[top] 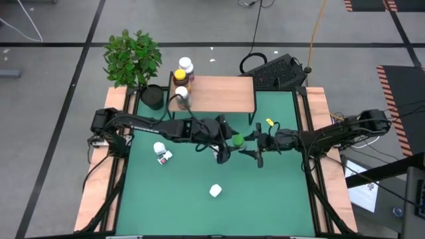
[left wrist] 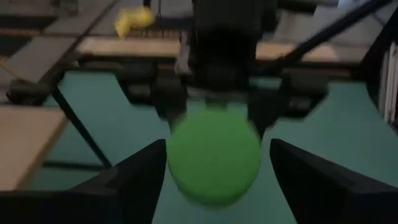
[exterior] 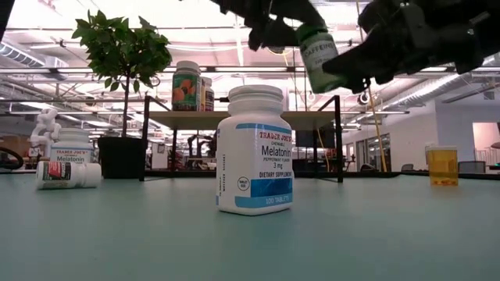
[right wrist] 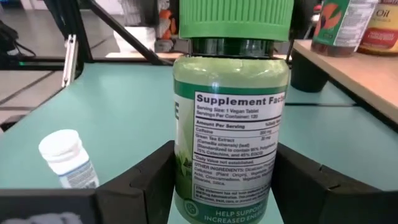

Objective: Pick and place medicine bottles onto shelf by color
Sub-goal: Put the small green pill bottle on the shelf

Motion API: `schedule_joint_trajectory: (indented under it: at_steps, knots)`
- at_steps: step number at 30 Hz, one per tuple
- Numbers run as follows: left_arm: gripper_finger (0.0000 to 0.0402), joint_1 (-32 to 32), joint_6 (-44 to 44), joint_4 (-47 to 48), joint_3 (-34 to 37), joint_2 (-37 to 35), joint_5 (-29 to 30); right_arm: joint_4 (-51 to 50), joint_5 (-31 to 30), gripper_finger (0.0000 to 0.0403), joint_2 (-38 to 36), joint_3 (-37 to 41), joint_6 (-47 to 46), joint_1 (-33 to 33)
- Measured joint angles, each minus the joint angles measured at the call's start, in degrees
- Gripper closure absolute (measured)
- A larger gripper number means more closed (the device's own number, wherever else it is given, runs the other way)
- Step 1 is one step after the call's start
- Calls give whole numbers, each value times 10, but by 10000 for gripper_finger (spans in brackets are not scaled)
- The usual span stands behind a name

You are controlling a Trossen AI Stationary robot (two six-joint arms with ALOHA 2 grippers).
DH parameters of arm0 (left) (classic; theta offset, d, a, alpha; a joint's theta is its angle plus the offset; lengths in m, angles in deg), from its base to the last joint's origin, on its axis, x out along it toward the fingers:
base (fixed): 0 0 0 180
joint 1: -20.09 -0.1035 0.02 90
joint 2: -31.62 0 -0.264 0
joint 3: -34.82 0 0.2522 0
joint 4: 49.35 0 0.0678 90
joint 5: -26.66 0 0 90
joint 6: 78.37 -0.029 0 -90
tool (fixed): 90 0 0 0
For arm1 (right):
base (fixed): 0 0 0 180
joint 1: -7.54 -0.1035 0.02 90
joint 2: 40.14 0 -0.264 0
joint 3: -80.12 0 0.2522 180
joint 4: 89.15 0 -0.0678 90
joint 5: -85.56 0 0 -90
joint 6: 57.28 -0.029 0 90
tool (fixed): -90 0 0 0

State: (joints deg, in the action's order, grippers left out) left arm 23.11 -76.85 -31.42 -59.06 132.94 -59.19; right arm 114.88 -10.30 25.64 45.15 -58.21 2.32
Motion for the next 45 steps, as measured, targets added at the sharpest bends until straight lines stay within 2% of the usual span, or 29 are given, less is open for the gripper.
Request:
schedule_joint_trajectory:
  at_steps: [6, 16, 21, 27, 31, 36, 40, 45]
  knots:
    - [102, 2, 7, 29, 0, 0, -3, 4, 30, 193, 0, -3, 2, 0]
    - [148, -2, 18, 13, 0, 0, -17, -8, 29, 193, 1, -3, 9, 0]
    - [161, -9, 24, -13, 0, 7, -18, 30, 23, 192, 24, -3, 17, 0]
    - [200, -9, 12, -3, 0, 8, -19, 36, 21, 192, 36, -3, 15, 0]
    - [201, -9, 12, 3, 0, 8, -19, 36, 21, 189, 36, -3, 15, 2]
    - [196, -9, 14, 15, -1, 8, -14, 39, 10, 139, 36, -3, 18, 3]
    - [201, -15, 17, 51, 0, 4, 9, 41, -32, 86, 31, -3, 1, 3]
    - [198, -22, 23, 89, 0, -21, 38, 42, -32, 67, 15, -3, -10, 2]
